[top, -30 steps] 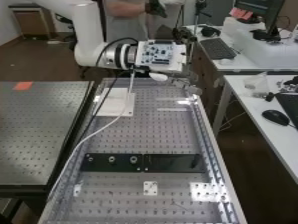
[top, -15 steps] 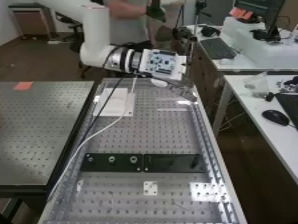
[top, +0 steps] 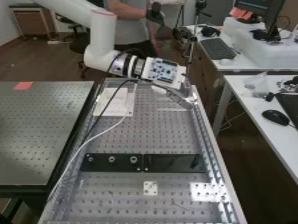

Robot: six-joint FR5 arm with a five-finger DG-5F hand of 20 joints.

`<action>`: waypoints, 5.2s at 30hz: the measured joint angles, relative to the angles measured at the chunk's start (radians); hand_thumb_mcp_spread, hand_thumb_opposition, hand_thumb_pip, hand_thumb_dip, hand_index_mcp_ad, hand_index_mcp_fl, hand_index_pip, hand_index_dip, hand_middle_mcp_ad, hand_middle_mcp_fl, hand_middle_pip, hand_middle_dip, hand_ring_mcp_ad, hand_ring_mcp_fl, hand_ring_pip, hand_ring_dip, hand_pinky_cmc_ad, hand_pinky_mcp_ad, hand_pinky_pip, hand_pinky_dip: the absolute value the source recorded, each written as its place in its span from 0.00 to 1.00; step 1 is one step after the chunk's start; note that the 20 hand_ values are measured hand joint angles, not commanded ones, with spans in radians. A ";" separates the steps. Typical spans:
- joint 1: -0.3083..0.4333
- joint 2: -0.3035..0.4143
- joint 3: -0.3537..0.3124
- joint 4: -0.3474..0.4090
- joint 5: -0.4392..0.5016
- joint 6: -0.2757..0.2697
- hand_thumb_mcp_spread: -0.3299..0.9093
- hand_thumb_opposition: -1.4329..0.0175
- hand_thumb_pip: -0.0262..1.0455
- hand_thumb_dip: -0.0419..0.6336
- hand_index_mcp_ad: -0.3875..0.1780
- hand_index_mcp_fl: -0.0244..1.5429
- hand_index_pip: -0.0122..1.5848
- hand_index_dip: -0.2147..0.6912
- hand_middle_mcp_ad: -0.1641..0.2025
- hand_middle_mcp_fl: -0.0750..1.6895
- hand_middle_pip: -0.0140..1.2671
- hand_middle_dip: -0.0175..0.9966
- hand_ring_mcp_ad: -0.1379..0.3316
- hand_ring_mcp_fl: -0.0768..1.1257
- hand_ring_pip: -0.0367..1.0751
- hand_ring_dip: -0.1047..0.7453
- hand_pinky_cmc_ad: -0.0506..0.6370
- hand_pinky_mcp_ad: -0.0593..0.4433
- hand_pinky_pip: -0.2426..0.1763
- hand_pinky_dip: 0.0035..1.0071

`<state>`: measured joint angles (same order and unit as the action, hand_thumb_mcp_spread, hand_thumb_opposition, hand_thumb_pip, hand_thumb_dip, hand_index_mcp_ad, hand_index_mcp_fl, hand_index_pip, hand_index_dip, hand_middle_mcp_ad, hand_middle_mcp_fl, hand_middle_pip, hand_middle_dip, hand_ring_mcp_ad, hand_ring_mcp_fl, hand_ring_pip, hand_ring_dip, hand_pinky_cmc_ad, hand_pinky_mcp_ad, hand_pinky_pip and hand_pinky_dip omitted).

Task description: Grab the chopstick and place it in the clear container

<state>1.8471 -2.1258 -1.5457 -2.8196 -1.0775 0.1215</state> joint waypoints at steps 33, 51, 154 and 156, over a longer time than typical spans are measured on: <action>-0.003 -0.047 0.016 -0.042 -0.047 -0.008 0.82 0.29 0.35 0.47 0.42 0.79 0.16 0.75 0.58 0.75 0.16 0.66 0.23 0.63 0.13 0.61 0.60 0.69 0.66 0.15; -0.008 0.003 -0.025 0.051 -0.099 -0.023 0.65 0.43 0.39 0.47 0.42 0.42 0.04 0.67 0.58 0.40 0.09 0.66 0.30 0.23 0.10 0.61 0.56 0.70 0.47 0.21; -0.052 0.227 0.135 -0.125 -0.025 -0.796 0.37 0.55 0.43 0.06 0.44 0.09 0.05 0.47 0.64 0.04 0.12 0.23 0.45 0.06 0.11 0.24 0.59 0.77 0.28 0.17; -0.051 0.230 0.131 -0.121 -0.025 -0.795 0.37 0.55 0.43 0.06 0.44 0.09 0.05 0.47 0.65 0.04 0.12 0.23 0.45 0.06 0.11 0.24 0.59 0.77 0.29 0.17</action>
<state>1.7956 -1.8962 -1.4150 -2.9410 -1.1024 -0.6737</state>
